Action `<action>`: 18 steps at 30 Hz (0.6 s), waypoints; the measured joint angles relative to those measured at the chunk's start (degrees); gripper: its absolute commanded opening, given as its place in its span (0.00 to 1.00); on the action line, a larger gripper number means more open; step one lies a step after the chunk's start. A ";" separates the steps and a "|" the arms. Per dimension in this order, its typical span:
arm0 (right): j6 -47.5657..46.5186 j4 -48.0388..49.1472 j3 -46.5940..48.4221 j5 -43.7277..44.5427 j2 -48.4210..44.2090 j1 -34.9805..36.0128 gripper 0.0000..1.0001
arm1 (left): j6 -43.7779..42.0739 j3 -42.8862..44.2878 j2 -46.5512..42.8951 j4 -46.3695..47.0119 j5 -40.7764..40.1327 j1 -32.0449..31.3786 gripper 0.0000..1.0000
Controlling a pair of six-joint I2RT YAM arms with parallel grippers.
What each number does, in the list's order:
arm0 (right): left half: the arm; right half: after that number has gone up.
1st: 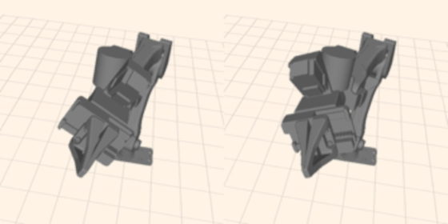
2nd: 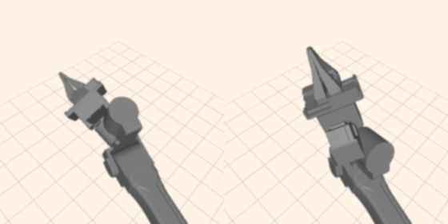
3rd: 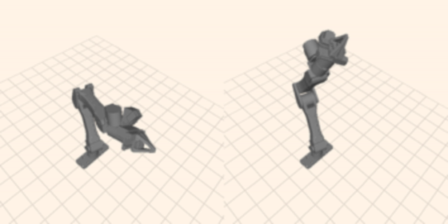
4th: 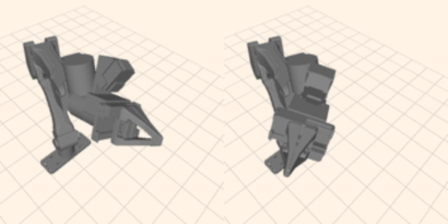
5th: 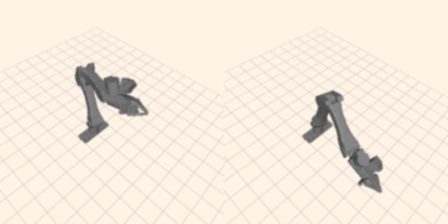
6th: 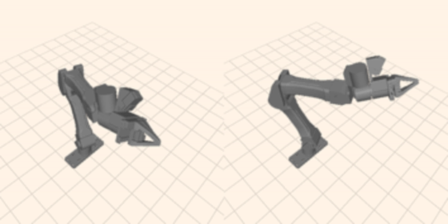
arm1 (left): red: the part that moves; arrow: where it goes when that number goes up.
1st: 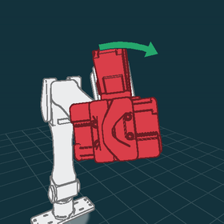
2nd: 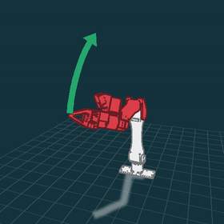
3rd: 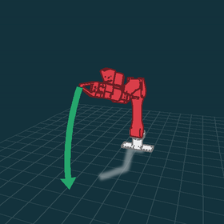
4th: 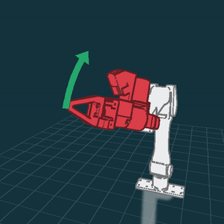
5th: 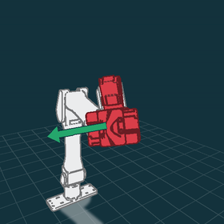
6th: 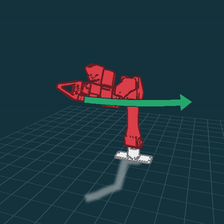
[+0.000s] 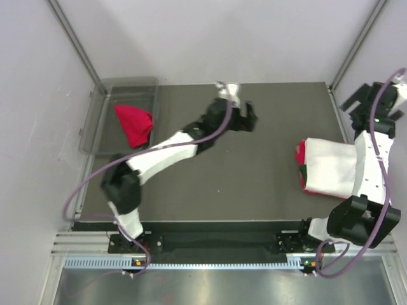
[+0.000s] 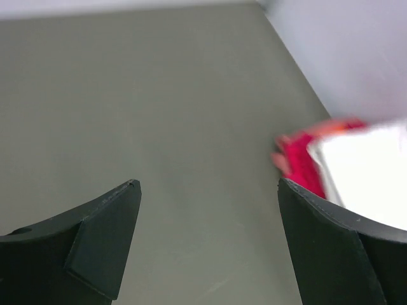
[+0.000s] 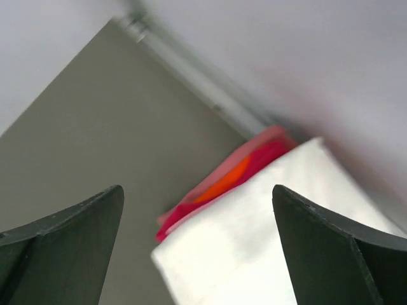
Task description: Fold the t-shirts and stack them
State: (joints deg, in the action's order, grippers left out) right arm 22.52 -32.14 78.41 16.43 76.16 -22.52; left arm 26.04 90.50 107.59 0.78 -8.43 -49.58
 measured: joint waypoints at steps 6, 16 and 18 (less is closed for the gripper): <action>-3.08 1.42 -1.49 -3.54 2.03 16.57 1.00 | -2.43 -21.07 -25.94 -0.24 -8.83 10.62 0.93; -6.80 20.22 -27.54 -9.44 -7.21 39.95 1.00 | -0.85 -53.18 -46.27 -4.28 -12.96 17.46 0.98; -6.93 24.55 -32.54 -11.47 -9.53 41.99 1.00 | -0.26 -57.88 -51.25 -2.91 -13.88 17.40 0.98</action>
State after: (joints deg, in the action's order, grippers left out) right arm 15.59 -7.60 45.87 4.95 66.63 19.46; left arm 25.78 32.62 56.34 -2.13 -22.31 -32.18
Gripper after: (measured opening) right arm 0.995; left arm 0.980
